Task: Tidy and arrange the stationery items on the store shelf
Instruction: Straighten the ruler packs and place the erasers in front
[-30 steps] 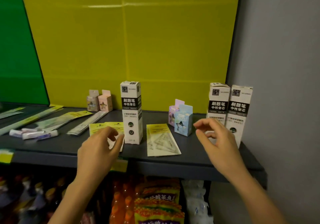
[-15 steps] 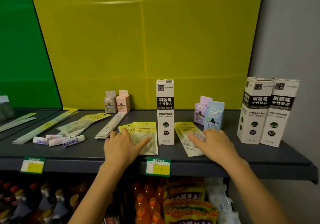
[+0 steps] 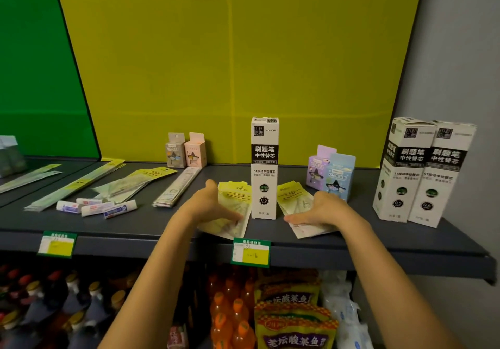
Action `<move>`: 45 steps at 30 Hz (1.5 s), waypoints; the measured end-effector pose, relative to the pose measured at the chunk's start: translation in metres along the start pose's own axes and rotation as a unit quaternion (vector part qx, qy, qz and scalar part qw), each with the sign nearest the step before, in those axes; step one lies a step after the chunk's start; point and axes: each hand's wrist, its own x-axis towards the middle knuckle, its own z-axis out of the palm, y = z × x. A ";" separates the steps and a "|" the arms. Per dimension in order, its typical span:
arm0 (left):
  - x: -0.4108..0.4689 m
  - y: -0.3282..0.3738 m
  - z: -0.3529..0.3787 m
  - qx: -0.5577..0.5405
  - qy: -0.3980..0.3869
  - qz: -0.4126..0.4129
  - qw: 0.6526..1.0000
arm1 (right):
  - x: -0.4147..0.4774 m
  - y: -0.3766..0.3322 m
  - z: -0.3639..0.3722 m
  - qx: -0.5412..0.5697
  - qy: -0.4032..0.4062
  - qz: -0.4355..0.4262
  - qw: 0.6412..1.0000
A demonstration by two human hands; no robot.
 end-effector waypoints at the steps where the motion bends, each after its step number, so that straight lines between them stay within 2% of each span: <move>1: 0.001 0.001 -0.001 -0.018 -0.003 -0.007 1.000 | 0.000 -0.001 -0.002 -0.004 -0.006 0.003 1.000; 5: 0.000 0.002 -0.001 -0.074 0.015 -0.027 0.997 | -0.002 -0.005 -0.008 -0.018 -0.011 0.011 1.000; 10: 0.001 -0.005 -0.001 -0.118 0.034 -0.049 0.991 | 0.002 -0.002 -0.003 0.033 0.022 0.006 0.999; 13: 0.001 -0.013 0.000 -0.197 0.027 -0.038 0.979 | -0.001 0.004 0.001 0.088 0.063 0.002 0.994; 16: -0.006 -0.019 0.001 -0.301 0.043 -0.007 0.953 | -0.008 0.010 0.003 0.126 0.103 -0.015 0.987; 21: -0.028 -0.026 -0.007 -0.318 0.229 0.099 0.915 | -0.032 0.009 -0.008 0.180 0.228 -0.049 0.956; 23: -0.040 -0.029 -0.016 -0.328 0.268 0.126 0.897 | -0.046 0.006 -0.017 0.203 0.295 -0.067 0.931; 28: -0.058 -0.057 -0.059 -0.375 0.345 0.110 0.853 | -0.083 -0.016 -0.051 0.252 0.418 -0.122 0.864; 32: -0.059 -0.094 -0.101 -0.391 0.348 0.076 0.849 | -0.096 -0.042 -0.065 0.313 0.472 -0.164 0.808; 34: -0.055 -0.113 -0.122 -0.388 0.344 0.054 0.854 | -0.094 -0.050 -0.063 0.298 0.492 -0.153 0.803; 36: -0.046 -0.133 -0.140 -0.373 0.322 0.035 0.870 | -0.095 -0.069 -0.055 0.278 0.499 -0.149 0.807; 38: -0.032 -0.153 -0.156 -0.352 0.286 0.025 0.891 | -0.104 -0.117 -0.046 0.290 0.469 -0.183 0.814; 40: -0.017 -0.170 -0.170 -0.329 0.247 0.026 0.911 | -0.102 -0.157 -0.033 0.289 0.427 -0.209 0.831; 45: 0.018 -0.196 -0.195 -0.293 0.124 0.056 0.946 | -0.061 -0.233 0.012 0.268 0.327 -0.180 0.888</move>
